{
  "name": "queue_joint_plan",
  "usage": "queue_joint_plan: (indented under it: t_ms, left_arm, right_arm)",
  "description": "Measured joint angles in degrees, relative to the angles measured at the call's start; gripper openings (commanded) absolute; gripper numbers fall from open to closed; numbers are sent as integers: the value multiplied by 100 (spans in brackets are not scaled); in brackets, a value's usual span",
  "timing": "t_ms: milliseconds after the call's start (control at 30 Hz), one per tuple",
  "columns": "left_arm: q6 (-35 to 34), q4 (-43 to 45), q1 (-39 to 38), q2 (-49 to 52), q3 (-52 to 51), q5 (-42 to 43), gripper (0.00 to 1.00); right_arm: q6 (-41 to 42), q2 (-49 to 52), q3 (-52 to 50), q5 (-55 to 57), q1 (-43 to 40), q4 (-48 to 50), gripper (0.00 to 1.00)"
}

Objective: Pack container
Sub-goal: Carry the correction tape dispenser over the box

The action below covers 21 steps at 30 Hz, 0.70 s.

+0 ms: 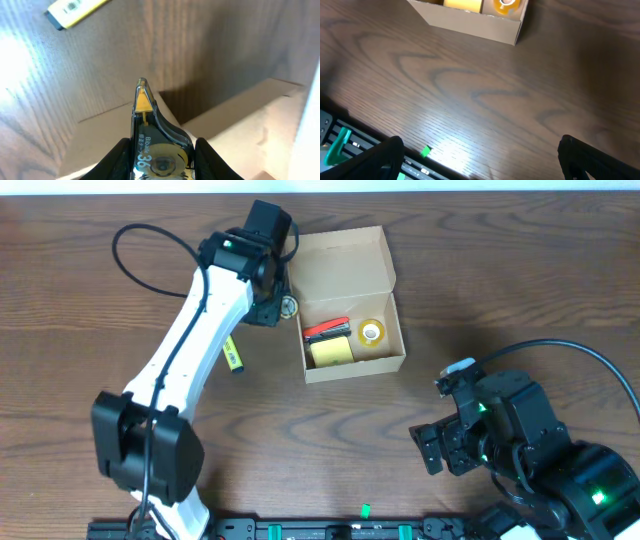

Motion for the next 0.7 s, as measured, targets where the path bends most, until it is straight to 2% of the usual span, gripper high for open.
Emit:
queue_joint_plan:
  t_ms: [367, 700]
  left_arm:
    - [-247, 743, -389, -22, 2, 131, 6]
    - [-1622, 741, -1224, 55, 2, -22, 6]
  right_arm:
    - [0, 0, 0, 0, 0, 0, 99]
    - [0, 0, 0, 0, 0, 0, 99]
